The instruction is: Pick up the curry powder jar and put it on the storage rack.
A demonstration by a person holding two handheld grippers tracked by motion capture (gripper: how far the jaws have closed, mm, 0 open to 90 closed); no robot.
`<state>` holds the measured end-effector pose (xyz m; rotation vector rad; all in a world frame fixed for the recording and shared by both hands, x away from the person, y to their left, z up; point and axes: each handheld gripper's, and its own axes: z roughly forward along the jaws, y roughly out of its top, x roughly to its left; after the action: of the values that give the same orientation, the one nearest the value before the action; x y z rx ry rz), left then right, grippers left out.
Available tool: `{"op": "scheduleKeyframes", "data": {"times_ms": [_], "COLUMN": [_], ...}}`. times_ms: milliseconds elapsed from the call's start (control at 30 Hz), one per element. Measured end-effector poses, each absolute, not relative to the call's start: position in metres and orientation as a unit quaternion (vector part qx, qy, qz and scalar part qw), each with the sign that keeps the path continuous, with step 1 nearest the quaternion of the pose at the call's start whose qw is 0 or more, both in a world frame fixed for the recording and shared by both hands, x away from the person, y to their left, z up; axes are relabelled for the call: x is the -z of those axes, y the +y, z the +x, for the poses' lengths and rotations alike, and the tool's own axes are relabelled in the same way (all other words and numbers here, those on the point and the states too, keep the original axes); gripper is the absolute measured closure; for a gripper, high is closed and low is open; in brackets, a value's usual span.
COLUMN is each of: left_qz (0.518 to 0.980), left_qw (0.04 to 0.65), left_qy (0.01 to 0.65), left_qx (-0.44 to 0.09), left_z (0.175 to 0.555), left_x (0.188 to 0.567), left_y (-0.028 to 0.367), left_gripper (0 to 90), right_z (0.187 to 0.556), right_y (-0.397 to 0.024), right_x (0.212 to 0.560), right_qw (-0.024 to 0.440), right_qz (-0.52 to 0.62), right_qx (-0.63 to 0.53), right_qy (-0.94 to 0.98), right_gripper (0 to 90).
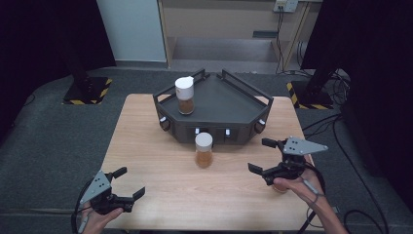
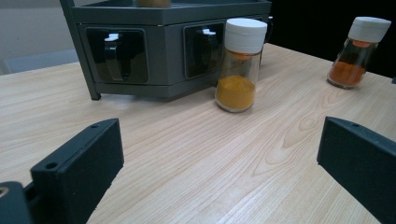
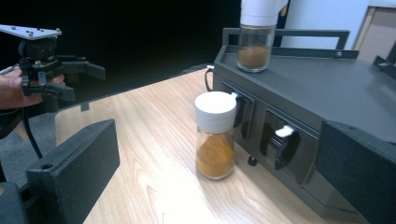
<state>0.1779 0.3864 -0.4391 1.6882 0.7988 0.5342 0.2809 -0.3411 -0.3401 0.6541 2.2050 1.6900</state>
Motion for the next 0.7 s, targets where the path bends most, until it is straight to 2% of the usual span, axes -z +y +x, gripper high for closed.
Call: {"op": "scheduleKeyframes", "data": {"times_ms": [700], "left_qz": [0.723], "left_qw": [0.56], "left_qy": [0.336], "left_qx": [-0.226], "left_z": [0.179], "left_x": [0.438], "left_y": [0.385], "left_gripper": [0.0], "right_z": [0.32], "right_y": [-0.276], "right_x": [0.348], "right_qw": [0.124], "right_qz": [0.235], "right_qx": [-0.555], "right_qy": [0.789], "right_gripper": [2.0]}}
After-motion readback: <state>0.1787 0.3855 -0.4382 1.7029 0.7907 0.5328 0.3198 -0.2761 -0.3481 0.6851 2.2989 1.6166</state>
